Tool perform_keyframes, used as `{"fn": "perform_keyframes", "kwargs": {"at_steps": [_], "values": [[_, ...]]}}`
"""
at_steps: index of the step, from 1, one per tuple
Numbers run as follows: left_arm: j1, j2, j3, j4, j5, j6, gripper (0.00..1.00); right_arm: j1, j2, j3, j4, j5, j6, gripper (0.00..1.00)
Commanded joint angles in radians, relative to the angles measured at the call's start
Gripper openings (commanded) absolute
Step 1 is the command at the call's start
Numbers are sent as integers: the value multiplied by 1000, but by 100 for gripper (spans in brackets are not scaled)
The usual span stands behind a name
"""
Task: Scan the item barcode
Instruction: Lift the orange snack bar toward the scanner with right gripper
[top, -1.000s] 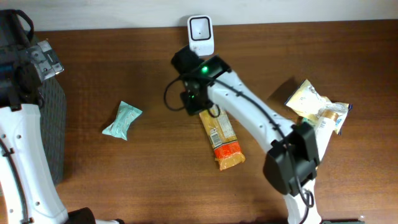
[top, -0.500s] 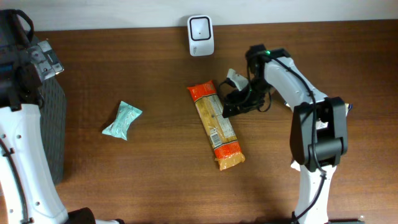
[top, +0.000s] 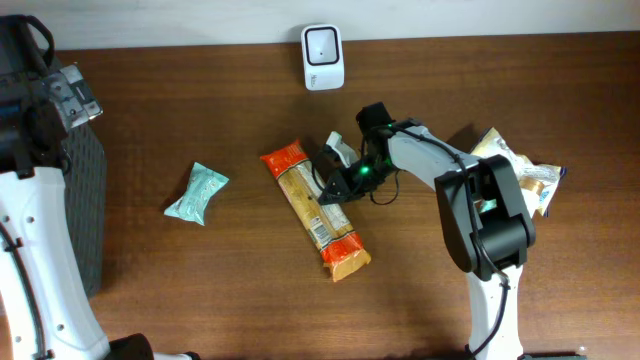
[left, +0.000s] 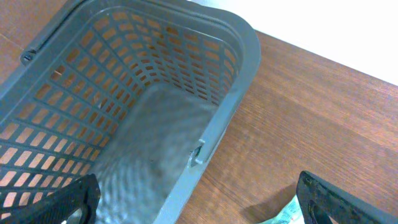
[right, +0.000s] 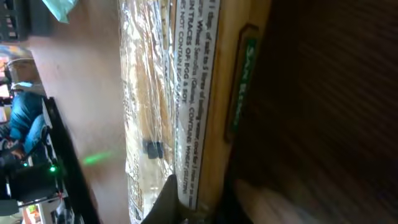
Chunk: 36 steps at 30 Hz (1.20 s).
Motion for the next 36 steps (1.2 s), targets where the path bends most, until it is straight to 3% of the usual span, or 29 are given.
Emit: {"fn": "perform_keyframes", "kwargs": {"at_steps": [1, 3, 5, 7, 12, 15, 16, 17, 18, 19, 21, 26, 31, 33, 36], "values": [[1, -6, -1, 1, -14, 9, 99, 2, 41, 41, -44, 73, 6, 4], [1, -6, -1, 1, -14, 9, 99, -7, 6, 134, -137, 121, 3, 4], [1, -6, -1, 1, -14, 9, 99, 0, -42, 274, -297, 297, 13, 4], [1, -6, -1, 1, -14, 9, 99, 53, -65, 433, -465, 587, 121, 4], [1, -6, -1, 1, -14, 9, 99, 243, -8, 392, -453, 1016, 338, 4], [1, -6, -1, 1, -14, 9, 99, 300, 70, 372, -434, 966, 344, 8], [1, -6, -1, 1, -14, 9, 99, 313, 78, 371, -427, 948, 343, 36], [1, -6, -1, 1, -14, 9, 99, 321, 78, 371, -417, 949, 343, 76], [1, -6, -1, 1, -14, 9, 99, 319, 78, 371, -409, 948, 343, 89], [1, -6, -1, 1, -14, 9, 99, 306, 82, 369, -396, 933, 339, 92], [1, -6, -1, 1, -14, 9, 99, 285, 84, 351, -359, 869, 309, 88], [1, -6, -1, 1, -14, 9, 99, 244, 84, 324, -315, 737, 245, 39], [1, -6, -1, 1, -14, 9, 99, 203, 84, 326, -315, 634, 188, 39], [1, -6, -1, 1, -14, 9, 99, 153, 72, 340, -323, 440, 105, 12], [1, -6, -1, 1, -14, 9, 99, 79, 42, 393, -398, 100, -63, 8]]}}
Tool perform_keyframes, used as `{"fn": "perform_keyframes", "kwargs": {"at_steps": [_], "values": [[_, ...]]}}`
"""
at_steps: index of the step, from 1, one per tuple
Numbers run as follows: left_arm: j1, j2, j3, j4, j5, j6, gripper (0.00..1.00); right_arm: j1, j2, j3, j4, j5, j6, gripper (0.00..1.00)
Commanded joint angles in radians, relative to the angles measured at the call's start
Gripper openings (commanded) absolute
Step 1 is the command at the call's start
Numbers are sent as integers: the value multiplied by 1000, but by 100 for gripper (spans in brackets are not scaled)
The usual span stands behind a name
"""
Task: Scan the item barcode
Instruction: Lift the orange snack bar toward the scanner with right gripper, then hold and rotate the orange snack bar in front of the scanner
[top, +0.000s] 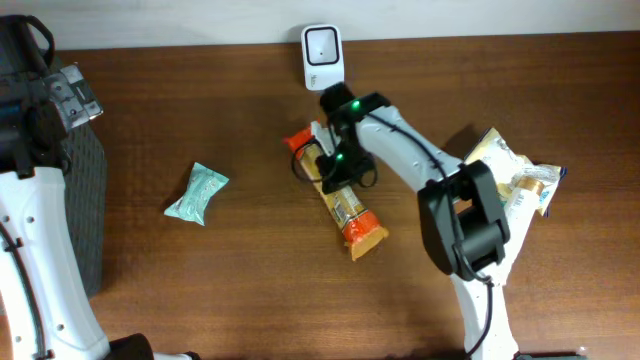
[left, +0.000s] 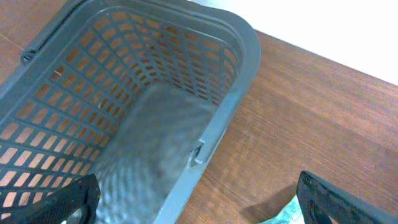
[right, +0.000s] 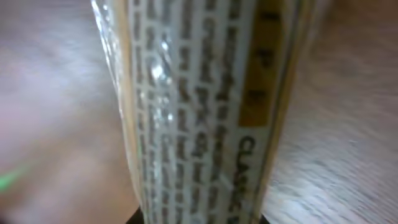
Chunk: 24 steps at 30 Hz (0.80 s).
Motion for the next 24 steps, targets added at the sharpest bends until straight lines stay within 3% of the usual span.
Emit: {"fn": "perform_keyframes", "kwargs": {"at_steps": [1, 6, 12, 18, 20, 22, 23, 24], "values": [[1, -6, -1, 2, -14, 9, 99, -53, -39, 75, -99, -439, -213, 8], [1, -6, -1, 2, -14, 9, 99, -109, -137, 266, -92, -634, -209, 5], [1, -6, -1, 2, -14, 9, 99, -109, -141, 534, 34, -634, 77, 5], [1, -6, -1, 2, -14, 9, 99, -109, -141, 652, 74, -591, 141, 4], [1, -6, -1, 2, -14, 9, 99, -82, -140, 652, 66, -385, 63, 4], [1, -6, -1, 2, -14, 9, 99, 1, -133, 645, 67, 34, -32, 4], [1, -6, -1, 2, -14, 9, 99, 73, -107, 642, 77, 307, -188, 4], [1, -6, -1, 2, -14, 9, 99, 97, -92, 642, 90, 409, -253, 4]]}}
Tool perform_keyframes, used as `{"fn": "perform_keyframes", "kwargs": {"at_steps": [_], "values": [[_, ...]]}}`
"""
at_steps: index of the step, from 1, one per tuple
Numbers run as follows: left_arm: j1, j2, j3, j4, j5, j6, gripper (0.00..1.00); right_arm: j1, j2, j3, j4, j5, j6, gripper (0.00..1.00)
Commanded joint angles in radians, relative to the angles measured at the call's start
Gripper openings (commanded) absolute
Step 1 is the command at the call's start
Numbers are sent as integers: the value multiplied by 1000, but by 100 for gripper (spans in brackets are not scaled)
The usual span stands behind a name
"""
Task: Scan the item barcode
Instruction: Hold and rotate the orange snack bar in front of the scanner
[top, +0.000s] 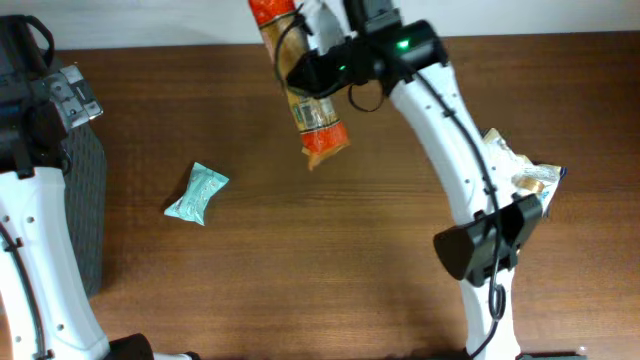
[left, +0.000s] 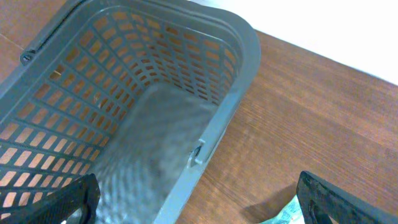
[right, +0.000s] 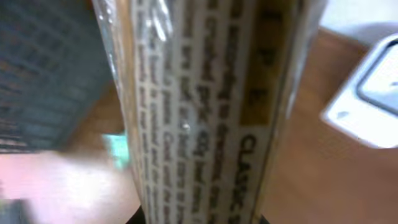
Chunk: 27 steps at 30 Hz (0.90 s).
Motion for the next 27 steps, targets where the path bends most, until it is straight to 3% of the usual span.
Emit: {"fn": "perform_keyframes", "kwargs": {"at_steps": [1, 2, 9, 14, 18, 25, 27], "values": [[1, -6, -1, 2, -14, 9, 99, 118, 5, 37, 68, 494, -311, 4], [1, -6, -1, 2, -14, 9, 99, 132, 50, 31, 123, 566, -451, 4], [1, -6, -1, 2, -14, 9, 99, 108, 233, 31, 571, 723, -961, 4], [1, -6, -1, 2, -14, 9, 99, 44, 350, 31, 912, 722, -984, 4], [1, -6, -1, 2, -14, 9, 99, 13, 438, 31, 1093, 722, -985, 4], [1, -6, -1, 2, -14, 9, 99, 19, 454, 31, 1148, 704, -985, 4], [1, -6, -1, 2, -14, 9, 99, 23, 454, 31, 1148, 677, -1060, 4]]}}
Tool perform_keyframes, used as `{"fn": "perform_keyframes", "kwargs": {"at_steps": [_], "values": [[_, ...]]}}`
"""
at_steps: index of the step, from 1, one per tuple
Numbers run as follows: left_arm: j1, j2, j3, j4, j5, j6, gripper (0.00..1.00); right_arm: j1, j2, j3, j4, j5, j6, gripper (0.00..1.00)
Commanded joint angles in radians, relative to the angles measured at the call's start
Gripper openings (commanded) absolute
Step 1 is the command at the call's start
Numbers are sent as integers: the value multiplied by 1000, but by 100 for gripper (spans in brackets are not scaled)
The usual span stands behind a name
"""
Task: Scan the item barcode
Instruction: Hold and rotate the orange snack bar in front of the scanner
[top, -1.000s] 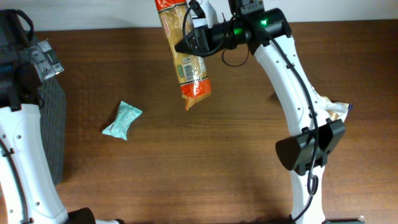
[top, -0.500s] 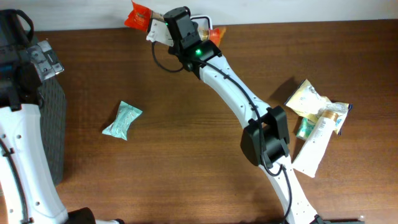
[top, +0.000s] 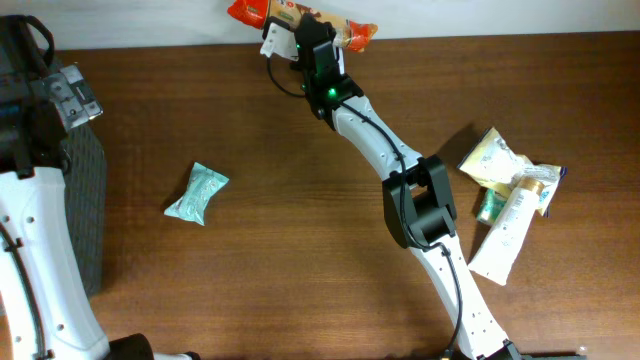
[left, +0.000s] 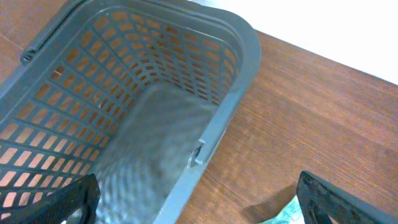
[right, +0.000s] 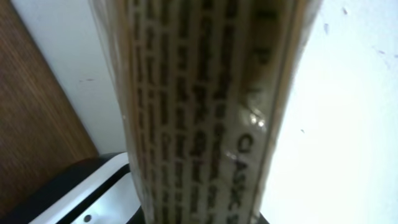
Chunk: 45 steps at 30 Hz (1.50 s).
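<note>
A long clear packet with orange ends (top: 250, 12) is held crosswise at the table's far edge, with my right gripper (top: 308, 28) shut on its middle. In the right wrist view the packet's printed side (right: 199, 112) fills the frame. Below it shows a corner of the white and black scanner (right: 74, 196). From overhead the scanner is hidden under the arm. My left gripper (left: 199, 214) stands open over the grey basket's edge, and only its fingertips (left: 74, 199) show.
The grey mesh basket (left: 155, 93) stands at the far left (top: 85, 200). A teal packet (top: 197, 192) lies left of centre, and its corner (left: 283, 214) shows by my left gripper. Several packets and tubes (top: 510, 195) are piled at the right.
The packet hung nearly upright, high above the back of the table. It now lies crosswise at the far edge over the scanner's spot. The right arm reaches further back. The left arm is unchanged.
The packet first lay on the table's middle with my right gripper at its side. Then the gripper held it just in front of the scanner. Later it was raised high and nearly upright, and now it is crosswise above the scanner.
</note>
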Motion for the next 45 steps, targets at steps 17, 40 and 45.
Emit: {"fn": "perform_keyframes", "kwargs": {"at_steps": [17, 40, 45], "values": [[1, -6, -1, 1, -14, 9, 99, 31, -49, 38, 58, -89, -204, 4], [1, -6, -1, 1, -14, 9, 99, 85, -92, -10, 114, -171, -472, 4], [1, -6, -1, 1, -14, 9, 99, 103, -93, -10, -13, -137, -348, 4]]}}
